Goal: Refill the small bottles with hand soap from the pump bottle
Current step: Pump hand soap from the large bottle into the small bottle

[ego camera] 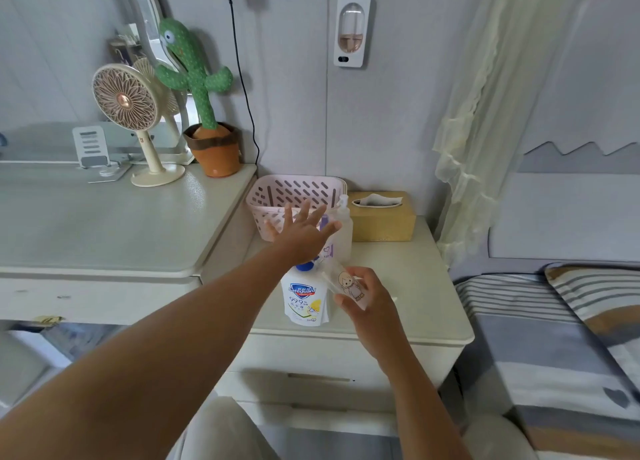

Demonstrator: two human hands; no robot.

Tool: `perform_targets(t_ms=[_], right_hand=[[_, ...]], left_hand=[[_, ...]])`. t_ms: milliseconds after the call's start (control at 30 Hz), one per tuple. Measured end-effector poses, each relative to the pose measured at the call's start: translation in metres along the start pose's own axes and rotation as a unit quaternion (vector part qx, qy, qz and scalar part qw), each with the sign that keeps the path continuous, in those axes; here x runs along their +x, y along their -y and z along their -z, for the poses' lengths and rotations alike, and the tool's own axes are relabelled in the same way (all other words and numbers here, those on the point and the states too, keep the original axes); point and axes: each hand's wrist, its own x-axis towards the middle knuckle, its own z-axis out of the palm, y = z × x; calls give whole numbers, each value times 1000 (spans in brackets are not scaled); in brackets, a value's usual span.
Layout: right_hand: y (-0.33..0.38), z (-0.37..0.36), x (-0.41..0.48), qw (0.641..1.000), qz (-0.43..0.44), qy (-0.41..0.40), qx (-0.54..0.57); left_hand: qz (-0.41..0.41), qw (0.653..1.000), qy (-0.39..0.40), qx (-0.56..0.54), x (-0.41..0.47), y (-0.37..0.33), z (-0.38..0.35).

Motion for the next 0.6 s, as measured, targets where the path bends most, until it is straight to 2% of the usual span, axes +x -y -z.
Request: perform_targets(t_ms=[100, 233, 433, 533, 600], right_hand=[[4, 4, 2, 1000, 7, -3, 9], [5, 5, 4, 1000, 16, -4, 4], [-2, -2, 2, 1000, -1, -3, 13], [-2, -3, 1, 1000, -4, 3, 15], [0, -2, 2, 1000, -7, 9, 23]], left_hand=[[-37, 998, -8, 42, -10, -10, 11], [-47, 997, -2, 55, -12, -11, 15], [-44, 997, 5, 70, -12, -5, 4], [-9, 1000, 3, 25, -5, 2, 2], [-29, 997, 11, 64, -12, -5, 10]])
